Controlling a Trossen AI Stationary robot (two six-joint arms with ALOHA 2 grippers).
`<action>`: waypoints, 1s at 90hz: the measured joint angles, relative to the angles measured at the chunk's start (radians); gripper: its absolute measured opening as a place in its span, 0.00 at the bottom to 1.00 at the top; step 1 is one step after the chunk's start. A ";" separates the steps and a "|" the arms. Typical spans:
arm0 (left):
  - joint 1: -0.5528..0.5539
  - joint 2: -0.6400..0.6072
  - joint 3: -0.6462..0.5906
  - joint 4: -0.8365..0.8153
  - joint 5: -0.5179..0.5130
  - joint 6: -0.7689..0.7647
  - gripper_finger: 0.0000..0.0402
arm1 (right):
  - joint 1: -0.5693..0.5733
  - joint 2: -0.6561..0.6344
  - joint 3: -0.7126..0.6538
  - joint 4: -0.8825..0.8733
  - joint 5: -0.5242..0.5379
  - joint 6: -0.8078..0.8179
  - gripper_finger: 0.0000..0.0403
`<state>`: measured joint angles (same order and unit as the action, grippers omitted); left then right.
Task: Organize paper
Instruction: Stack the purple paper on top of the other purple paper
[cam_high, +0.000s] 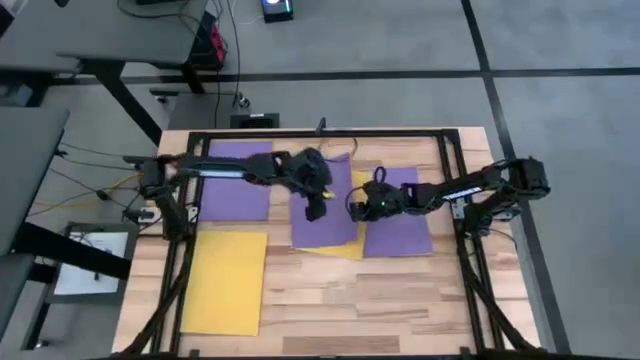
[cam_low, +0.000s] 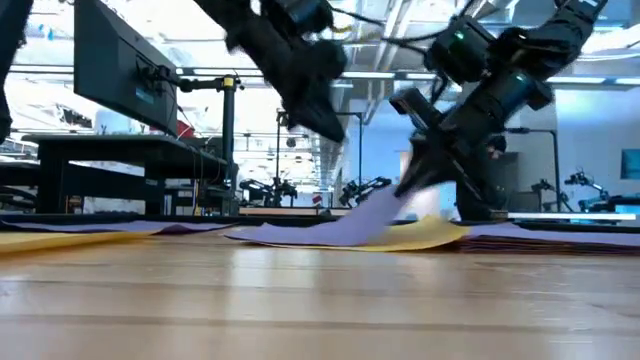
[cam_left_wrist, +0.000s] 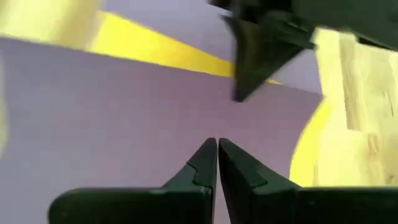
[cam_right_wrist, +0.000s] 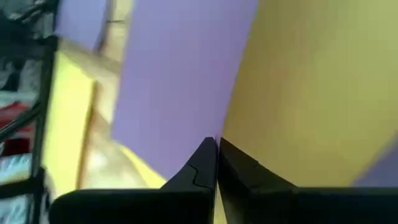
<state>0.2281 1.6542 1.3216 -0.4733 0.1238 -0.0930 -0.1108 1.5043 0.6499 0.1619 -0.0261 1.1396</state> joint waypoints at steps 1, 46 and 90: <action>0.004 -0.016 0.001 -0.019 0.000 -0.012 0.00 | -0.001 0.000 0.008 0.000 -0.004 -0.009 0.00; 0.167 -0.591 0.026 -0.322 0.000 -0.175 0.00 | -0.098 0.150 0.471 0.086 -0.052 -0.177 0.00; 0.180 -0.916 0.026 -0.305 0.001 0.039 0.00 | -0.153 0.837 1.454 0.243 -0.355 -0.308 0.00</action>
<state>0.4084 0.7382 1.3472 -0.7788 0.1245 -0.0544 -0.2635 2.3417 2.1034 0.4053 -0.3806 0.8313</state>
